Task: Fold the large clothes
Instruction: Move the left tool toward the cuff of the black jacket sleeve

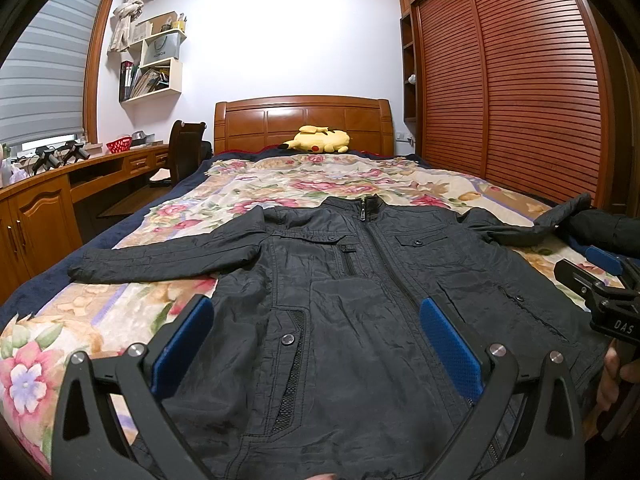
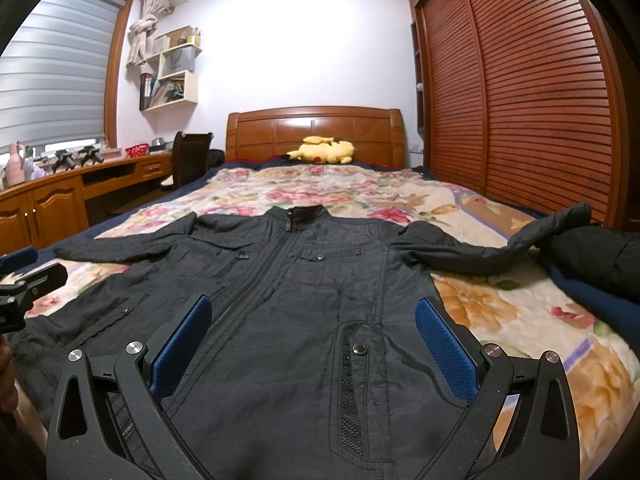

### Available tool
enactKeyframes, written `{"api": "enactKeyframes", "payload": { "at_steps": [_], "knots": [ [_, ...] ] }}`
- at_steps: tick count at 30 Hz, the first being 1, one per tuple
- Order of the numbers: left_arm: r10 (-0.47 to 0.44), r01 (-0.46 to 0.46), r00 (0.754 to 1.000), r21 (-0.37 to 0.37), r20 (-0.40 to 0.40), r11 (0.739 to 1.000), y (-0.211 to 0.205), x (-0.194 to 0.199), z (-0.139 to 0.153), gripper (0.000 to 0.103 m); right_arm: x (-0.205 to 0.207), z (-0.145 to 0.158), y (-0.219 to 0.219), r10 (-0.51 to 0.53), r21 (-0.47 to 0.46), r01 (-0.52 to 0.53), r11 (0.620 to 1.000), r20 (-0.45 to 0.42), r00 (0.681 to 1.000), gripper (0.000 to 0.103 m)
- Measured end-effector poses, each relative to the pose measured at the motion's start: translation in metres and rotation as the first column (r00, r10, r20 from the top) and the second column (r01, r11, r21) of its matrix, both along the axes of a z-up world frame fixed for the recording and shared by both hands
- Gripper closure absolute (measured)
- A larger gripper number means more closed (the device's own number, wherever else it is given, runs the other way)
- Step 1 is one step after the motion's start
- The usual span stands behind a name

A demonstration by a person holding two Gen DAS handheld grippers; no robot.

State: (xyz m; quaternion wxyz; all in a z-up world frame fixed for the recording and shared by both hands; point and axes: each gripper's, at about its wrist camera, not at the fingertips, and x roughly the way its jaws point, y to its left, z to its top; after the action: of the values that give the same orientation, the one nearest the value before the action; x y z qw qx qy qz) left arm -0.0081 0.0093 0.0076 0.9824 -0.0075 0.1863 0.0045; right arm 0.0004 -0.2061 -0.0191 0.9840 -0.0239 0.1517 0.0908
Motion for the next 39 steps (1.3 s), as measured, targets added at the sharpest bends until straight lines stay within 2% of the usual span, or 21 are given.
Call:
{"api": "enactKeyframes", "payload": {
  "at_steps": [12, 17, 23, 26, 29, 36, 39],
  "knots": [
    [0.018, -0.018, 1.0, 0.014, -0.01, 1.0, 0.007, 0.004, -0.006, 0.0, 0.003, -0.003, 0.006, 0.038, 0.0, -0.038, 0.999, -0.015, 0.999, 0.0],
    [0.017, -0.017, 0.999, -0.026, -0.031, 1.0, 0.023, 0.006, -0.009, 0.0, 0.002, -0.006, 0.021, 0.072, -0.021, -0.072, 0.997, -0.021, 0.997, 0.0],
    [0.042, -0.043, 0.998, -0.02, -0.044, 0.999, 0.04, 0.004, -0.007, 0.0, 0.006, -0.009, 0.033, 0.111, -0.017, -0.111, 0.994, -0.038, 0.993, 0.0],
    [0.021, -0.022, 0.998, -0.011, -0.061, 1.0, 0.052, 0.005, -0.005, 0.0, 0.01, -0.01, 0.043, 0.137, -0.012, -0.138, 0.99, -0.052, 0.989, 0.0],
    [0.006, -0.009, 0.998, -0.036, -0.064, 0.999, 0.066, 0.002, -0.003, 0.0, 0.012, -0.009, 0.051, 0.165, -0.007, -0.166, 0.986, -0.054, 0.985, 0.0],
    [0.044, -0.048, 0.997, -0.059, -0.069, 0.997, 0.096, -0.003, 0.003, 0.0, 0.013, -0.006, 0.079, 0.233, -0.004, -0.234, 0.972, -0.055, 0.971, 0.0],
    [0.061, -0.064, 0.995, -0.045, -0.074, 0.997, 0.108, -0.003, 0.004, 0.0, 0.012, -0.005, 0.09, 0.262, -0.005, -0.263, 0.965, -0.056, 0.963, 0.0]
  ]
}}
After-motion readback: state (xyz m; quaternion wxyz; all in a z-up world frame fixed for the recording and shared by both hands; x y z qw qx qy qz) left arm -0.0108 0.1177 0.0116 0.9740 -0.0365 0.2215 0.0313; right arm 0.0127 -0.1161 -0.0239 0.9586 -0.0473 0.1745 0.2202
